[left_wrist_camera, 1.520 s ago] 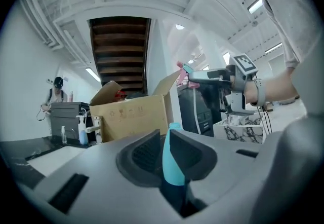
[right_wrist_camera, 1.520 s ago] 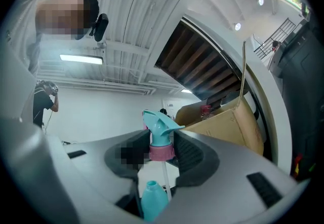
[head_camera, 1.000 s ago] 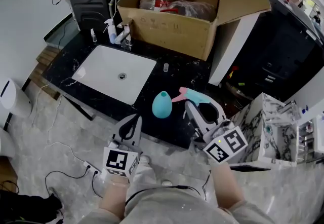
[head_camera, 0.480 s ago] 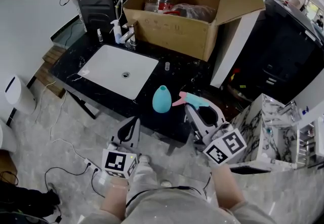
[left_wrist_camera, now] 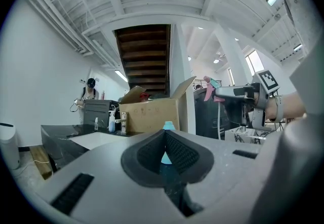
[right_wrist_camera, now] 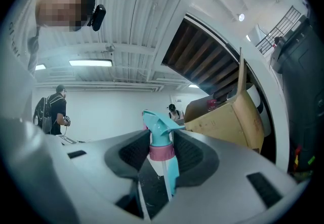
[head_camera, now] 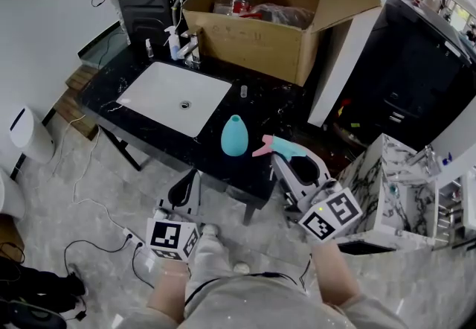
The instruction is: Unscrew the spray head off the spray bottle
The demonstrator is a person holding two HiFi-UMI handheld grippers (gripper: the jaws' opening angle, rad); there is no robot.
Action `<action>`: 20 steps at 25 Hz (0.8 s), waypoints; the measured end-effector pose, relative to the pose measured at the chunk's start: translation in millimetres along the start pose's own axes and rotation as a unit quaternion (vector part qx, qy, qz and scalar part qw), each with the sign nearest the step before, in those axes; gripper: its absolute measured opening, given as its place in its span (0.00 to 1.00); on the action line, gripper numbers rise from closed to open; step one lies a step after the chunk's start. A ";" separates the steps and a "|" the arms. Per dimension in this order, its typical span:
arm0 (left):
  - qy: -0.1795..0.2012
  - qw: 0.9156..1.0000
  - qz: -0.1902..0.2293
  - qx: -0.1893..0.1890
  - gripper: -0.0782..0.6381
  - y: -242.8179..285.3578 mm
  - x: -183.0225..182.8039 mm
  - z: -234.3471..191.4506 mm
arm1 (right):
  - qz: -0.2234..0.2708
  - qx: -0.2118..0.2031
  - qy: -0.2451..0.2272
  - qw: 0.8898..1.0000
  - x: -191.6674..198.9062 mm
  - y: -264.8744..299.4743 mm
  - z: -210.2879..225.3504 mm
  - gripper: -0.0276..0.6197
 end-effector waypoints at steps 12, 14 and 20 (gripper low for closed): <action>-0.004 1.000 0.010 -0.025 0.12 -20.4 -7.5 1.6 | 0.000 -0.002 -0.003 1.000 -1.1 -13.1 -7.9 0.28; -0.003 1.000 0.011 -0.024 0.12 -22.2 -8.6 2.9 | 0.003 -0.001 -0.002 1.000 -1.6 -14.9 -8.3 0.28; -0.005 1.000 0.014 -0.021 0.12 -28.4 -7.7 6.2 | 0.011 0.002 0.003 1.000 -1.5 -21.5 -10.7 0.28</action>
Point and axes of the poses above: the fingertips, and each gripper's own axes: y forward along the fingers, z to its right, x out of its underside, the point moved 7 cm from there along -y, backward along the fingers, and after that the axes turned 7 degrees about -x, right-handed, at the moved point
